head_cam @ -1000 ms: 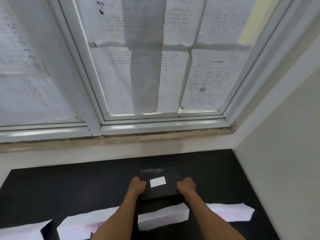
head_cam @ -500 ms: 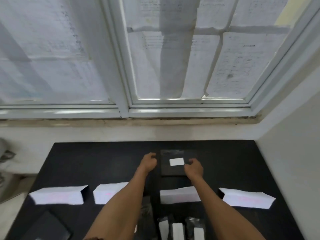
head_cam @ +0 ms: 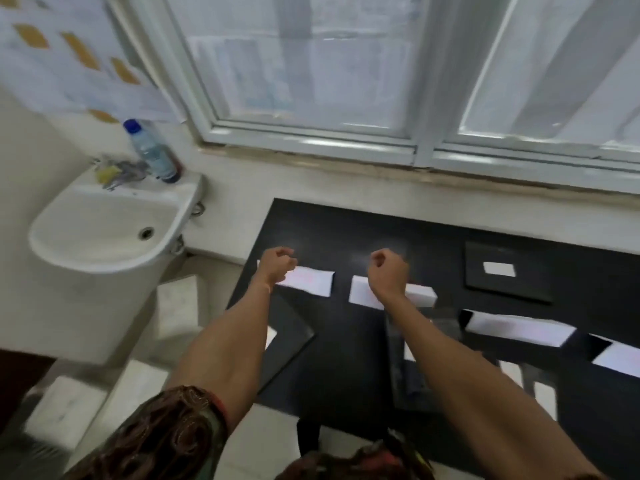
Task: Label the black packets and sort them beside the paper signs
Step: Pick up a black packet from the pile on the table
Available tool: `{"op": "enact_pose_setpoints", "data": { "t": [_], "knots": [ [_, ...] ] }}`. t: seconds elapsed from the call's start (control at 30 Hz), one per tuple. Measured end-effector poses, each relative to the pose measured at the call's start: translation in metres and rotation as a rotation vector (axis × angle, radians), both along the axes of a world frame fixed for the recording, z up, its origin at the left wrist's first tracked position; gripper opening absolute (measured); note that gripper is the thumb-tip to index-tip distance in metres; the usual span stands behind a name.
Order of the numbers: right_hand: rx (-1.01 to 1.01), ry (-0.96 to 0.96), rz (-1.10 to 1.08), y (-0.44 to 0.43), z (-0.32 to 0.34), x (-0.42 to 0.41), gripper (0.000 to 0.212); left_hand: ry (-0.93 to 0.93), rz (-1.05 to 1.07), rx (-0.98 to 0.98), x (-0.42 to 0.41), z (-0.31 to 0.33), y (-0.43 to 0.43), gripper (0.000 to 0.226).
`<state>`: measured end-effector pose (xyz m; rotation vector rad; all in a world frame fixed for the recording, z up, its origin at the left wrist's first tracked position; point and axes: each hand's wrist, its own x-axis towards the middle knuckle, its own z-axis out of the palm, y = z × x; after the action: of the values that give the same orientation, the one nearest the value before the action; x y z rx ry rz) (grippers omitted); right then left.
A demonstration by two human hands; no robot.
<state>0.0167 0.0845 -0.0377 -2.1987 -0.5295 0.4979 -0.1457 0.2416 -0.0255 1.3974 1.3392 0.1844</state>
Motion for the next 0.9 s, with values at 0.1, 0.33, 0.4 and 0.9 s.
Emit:
{"op": "enact_pose_setpoints", "data": {
  "t": [0.1, 0.33, 0.4, 0.9],
  "knots": [
    [-0.019, 0.021, 0.152, 0.027, -0.018, -0.071, 0.019, 0.077, 0.130, 0.011, -0.084, -0.013, 0.009, 0.017],
    [-0.413, 0.205, 0.459, 0.051, -0.069, -0.167, 0.048, 0.418, 0.254, -0.145, -0.210, -0.072, -0.001, 0.037],
    [-0.483, 0.238, 0.440, 0.053, -0.077, -0.176, 0.065, 0.360, 0.310, -0.293, -0.217, -0.080, -0.010, 0.045],
    [-0.745, 0.154, 0.242, 0.073, -0.107, -0.202, 0.134, 0.197, 0.424, -0.547, -0.210, -0.109, -0.024, 0.113]
  ]
}}
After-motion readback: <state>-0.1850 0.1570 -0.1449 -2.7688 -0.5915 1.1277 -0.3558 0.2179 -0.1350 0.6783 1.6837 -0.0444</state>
